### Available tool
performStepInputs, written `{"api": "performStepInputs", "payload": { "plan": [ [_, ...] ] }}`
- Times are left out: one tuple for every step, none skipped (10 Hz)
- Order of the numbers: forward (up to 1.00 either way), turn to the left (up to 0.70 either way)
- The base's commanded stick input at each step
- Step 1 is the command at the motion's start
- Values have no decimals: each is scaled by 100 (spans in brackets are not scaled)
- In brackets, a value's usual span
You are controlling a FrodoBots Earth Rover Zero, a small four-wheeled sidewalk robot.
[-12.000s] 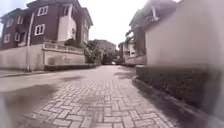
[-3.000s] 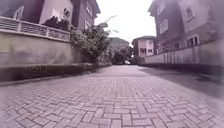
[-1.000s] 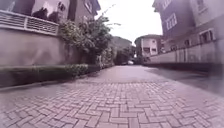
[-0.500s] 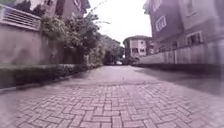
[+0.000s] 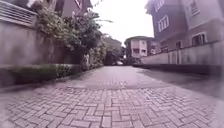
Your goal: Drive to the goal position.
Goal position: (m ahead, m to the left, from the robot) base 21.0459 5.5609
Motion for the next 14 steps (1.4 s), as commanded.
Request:
{"api": "performStepInputs", "payload": {
  "plan": [
    [69, 3],
    [69, 3],
    [69, 3],
    [69, 3],
    [69, 3],
    [69, 3],
    [69, 3],
    [69, 3],
    [69, 3],
    [69, 3],
    [69, 3],
    [69, 3],
    [69, 3],
    [69, 3]
  ]
}}
